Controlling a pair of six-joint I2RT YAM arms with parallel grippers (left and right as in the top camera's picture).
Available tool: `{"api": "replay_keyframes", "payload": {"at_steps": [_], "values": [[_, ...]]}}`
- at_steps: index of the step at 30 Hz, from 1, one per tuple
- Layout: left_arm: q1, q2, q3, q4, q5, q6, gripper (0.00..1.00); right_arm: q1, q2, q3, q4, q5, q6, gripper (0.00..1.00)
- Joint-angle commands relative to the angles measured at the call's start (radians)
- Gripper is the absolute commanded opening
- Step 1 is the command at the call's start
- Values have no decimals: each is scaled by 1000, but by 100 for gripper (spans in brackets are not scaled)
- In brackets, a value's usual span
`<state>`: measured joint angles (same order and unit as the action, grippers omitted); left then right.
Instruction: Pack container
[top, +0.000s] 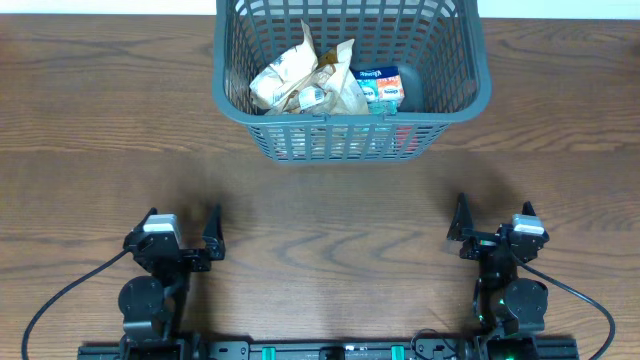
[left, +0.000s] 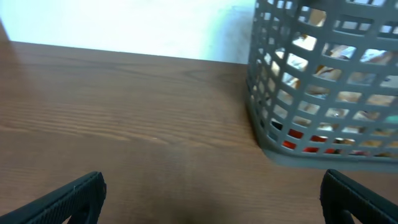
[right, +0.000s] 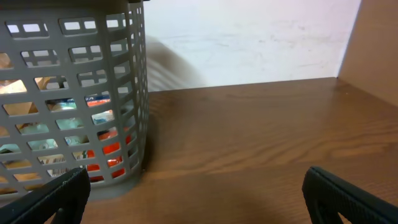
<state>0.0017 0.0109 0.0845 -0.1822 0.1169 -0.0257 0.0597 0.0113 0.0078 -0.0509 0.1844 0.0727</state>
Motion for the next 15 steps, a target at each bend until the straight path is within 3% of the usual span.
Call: {"api": "replay_keyframes", "payload": {"at_steps": [1,15], "values": [[-48,-8,-26,-10,13,14,99,-9,-6,-2,-4,14,16,99],[-66,-8,-26,-10,11,13,99,-9,-6,-2,-4,14,16,99]]}}
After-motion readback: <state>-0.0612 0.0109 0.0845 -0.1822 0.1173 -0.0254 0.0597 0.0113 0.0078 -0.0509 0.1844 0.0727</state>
